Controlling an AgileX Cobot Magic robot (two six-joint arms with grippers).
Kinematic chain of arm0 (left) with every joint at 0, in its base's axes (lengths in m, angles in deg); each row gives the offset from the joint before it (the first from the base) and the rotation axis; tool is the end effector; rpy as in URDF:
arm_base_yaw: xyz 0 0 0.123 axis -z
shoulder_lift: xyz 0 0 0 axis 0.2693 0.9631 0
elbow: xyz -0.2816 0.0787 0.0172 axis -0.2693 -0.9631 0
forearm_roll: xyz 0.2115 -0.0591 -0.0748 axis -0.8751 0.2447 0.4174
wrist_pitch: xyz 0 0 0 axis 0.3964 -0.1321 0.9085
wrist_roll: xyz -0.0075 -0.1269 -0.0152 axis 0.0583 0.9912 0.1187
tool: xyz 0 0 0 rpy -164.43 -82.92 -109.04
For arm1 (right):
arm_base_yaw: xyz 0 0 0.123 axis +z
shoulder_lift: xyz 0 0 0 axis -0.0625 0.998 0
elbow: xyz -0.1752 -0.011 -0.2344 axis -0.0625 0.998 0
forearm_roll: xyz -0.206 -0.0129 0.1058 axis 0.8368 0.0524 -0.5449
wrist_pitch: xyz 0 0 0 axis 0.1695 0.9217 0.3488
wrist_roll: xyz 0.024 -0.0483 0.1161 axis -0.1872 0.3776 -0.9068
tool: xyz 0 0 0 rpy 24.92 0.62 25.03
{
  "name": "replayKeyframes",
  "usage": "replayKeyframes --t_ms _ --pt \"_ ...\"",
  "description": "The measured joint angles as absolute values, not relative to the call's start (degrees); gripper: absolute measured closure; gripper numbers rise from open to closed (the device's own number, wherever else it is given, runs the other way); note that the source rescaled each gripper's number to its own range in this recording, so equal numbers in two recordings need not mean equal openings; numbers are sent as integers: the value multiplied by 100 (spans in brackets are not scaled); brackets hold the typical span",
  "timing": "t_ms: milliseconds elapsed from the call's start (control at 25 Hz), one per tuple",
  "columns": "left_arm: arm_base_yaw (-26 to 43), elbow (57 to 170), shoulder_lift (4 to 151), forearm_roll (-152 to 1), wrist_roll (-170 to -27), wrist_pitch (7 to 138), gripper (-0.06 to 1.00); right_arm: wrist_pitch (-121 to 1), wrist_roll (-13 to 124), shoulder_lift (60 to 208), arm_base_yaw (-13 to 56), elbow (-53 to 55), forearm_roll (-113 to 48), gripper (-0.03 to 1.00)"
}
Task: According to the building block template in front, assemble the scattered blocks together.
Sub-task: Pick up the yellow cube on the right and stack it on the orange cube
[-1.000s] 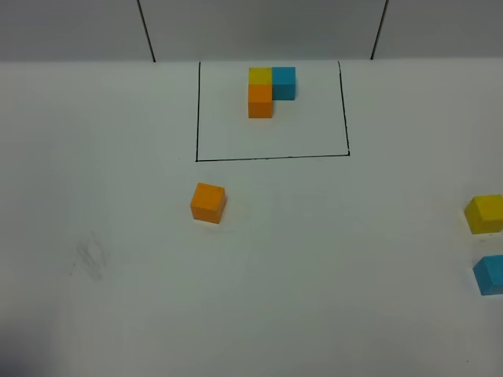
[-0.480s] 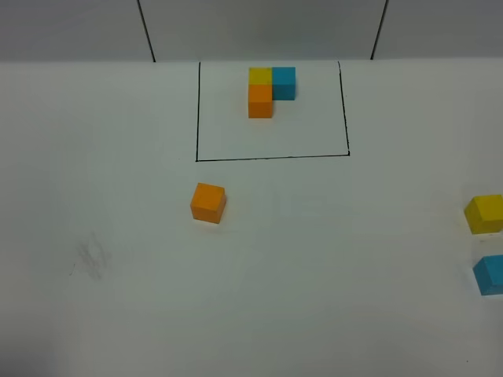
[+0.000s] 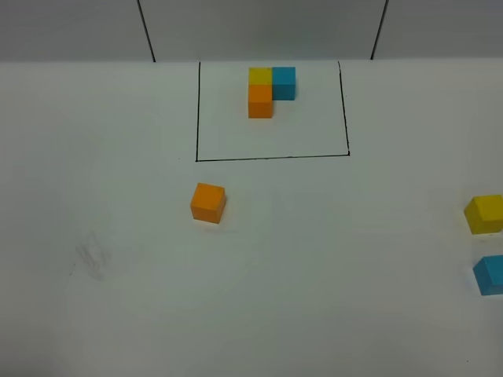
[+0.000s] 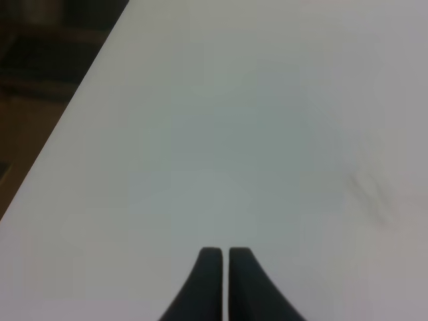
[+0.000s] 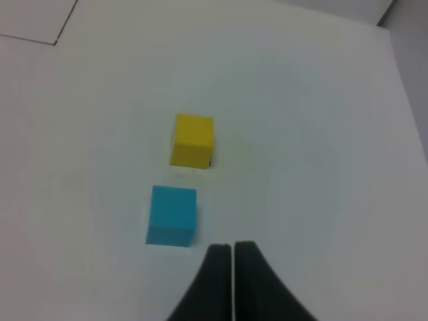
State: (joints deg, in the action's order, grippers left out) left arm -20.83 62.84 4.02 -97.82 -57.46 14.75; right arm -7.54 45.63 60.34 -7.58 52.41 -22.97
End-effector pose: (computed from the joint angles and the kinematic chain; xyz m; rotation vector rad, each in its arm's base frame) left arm -0.0012 0.0175 0.2525 -0.2227 2.0266 0.1698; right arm 0.0003 -0.0032 0.2503 -0.1589 2.0477 -0.2180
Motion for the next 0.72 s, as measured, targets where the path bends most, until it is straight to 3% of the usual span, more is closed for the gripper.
replayKeyframes --t_ms 720 --pt "-2083 6284 388 -9732 -5850 1475 94 -754 4563 6034 -758 5241 -2297 96"
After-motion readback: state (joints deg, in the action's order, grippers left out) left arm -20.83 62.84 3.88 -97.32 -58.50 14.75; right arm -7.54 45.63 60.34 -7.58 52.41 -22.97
